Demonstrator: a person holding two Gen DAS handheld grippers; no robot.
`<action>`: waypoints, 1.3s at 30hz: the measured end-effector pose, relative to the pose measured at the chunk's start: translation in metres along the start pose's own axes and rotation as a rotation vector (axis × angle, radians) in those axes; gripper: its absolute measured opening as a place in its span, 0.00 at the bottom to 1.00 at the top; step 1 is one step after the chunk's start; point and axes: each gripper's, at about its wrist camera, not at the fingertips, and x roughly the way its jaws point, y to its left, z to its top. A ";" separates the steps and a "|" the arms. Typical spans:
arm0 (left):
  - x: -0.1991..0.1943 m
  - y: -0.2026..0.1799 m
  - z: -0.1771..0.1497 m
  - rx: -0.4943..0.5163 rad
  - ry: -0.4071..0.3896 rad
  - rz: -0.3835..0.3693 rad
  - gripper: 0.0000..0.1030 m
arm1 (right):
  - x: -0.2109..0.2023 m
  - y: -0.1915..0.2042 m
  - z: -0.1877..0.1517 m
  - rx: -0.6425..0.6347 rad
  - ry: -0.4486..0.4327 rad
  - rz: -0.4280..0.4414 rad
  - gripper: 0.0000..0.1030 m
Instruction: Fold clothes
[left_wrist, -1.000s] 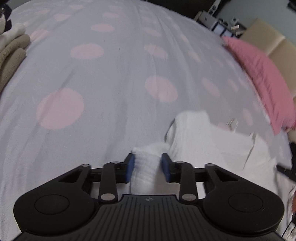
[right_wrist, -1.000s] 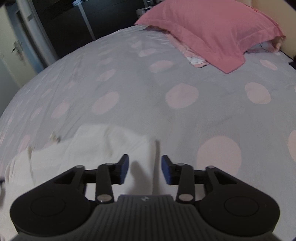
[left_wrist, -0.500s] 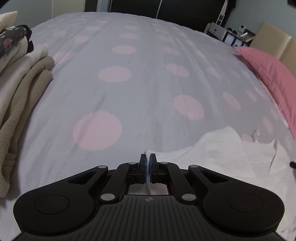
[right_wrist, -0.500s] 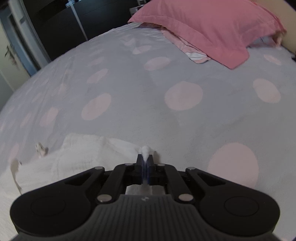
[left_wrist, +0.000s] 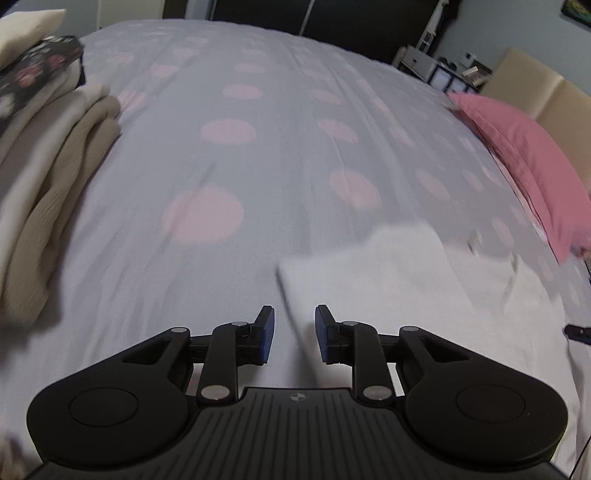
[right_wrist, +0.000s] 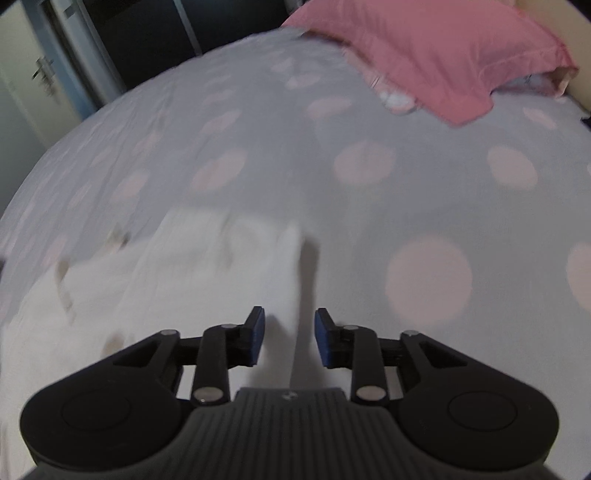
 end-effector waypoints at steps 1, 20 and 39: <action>-0.007 0.000 -0.008 0.002 0.018 -0.003 0.23 | -0.007 0.001 -0.008 -0.015 0.026 0.015 0.38; -0.113 -0.007 -0.156 0.039 0.231 -0.063 0.51 | -0.101 0.014 -0.157 -0.255 0.269 -0.017 0.62; -0.126 -0.025 -0.213 0.134 0.261 -0.006 0.03 | -0.133 0.021 -0.196 -0.256 0.238 0.008 0.09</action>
